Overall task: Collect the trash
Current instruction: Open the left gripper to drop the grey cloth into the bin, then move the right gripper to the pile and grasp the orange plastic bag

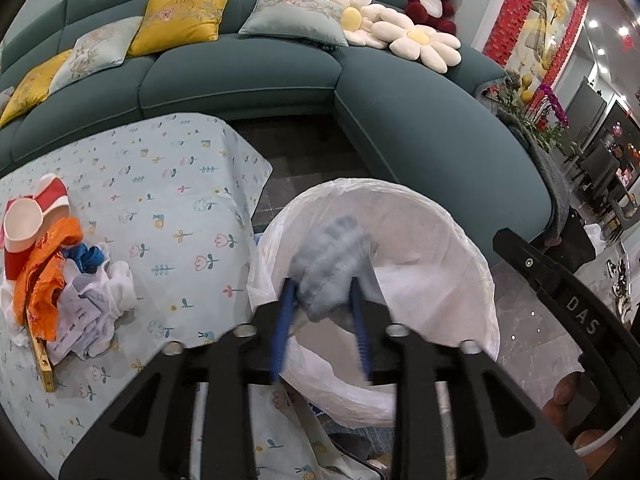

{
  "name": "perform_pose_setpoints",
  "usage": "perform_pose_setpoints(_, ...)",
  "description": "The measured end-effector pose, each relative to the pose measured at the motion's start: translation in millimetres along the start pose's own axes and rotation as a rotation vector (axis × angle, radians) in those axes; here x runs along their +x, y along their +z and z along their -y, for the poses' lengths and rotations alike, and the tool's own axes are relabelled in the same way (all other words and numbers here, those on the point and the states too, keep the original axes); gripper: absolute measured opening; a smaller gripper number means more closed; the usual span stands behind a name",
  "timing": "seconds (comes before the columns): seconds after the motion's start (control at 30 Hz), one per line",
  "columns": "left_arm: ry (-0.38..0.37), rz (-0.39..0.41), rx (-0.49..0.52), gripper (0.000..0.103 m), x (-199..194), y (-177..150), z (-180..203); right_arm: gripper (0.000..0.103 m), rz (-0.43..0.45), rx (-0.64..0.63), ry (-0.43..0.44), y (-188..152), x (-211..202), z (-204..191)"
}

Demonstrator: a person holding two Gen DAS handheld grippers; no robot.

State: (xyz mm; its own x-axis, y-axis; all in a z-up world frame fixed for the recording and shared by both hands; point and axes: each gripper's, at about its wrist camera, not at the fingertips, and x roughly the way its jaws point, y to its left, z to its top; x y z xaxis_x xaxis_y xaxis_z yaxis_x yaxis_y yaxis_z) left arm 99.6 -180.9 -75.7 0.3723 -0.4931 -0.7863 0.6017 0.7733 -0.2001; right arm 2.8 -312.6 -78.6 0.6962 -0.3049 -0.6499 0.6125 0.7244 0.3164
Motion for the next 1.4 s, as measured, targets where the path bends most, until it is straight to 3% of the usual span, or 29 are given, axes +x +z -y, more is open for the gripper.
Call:
perform_pose_setpoints(0.23,-0.005,-0.003,-0.002,0.037,1,-2,-2,0.036,0.012,-0.017,-0.018,0,-1,-3)
perform_pose_setpoints(0.53,0.029,0.015,-0.06,0.044,-16,-8,-23,0.038,0.012,-0.079,-0.037,-3,-1,-13)
perform_pose_setpoints(0.73,0.075,0.045,-0.097,0.046,-39,-16,-49,0.045,0.027,-0.15,-0.04,-11,-6,-32)
perform_pose_setpoints(0.87,0.113,0.073,-0.112,0.055,-56,-24,-64,0.046,0.022,-0.196,-0.039,-18,-8,-46)
perform_pose_setpoints(1.07,0.171,0.098,-0.14,0.059,-80,-36,-89,0.053,0.01,-0.266,-0.032,-32,-13,-69)
perform_pose_setpoints(1.4,0.243,0.127,-0.208,0.066,-110,-53,-129,0.058,-0.038,-0.331,0.035,-54,-21,-112)
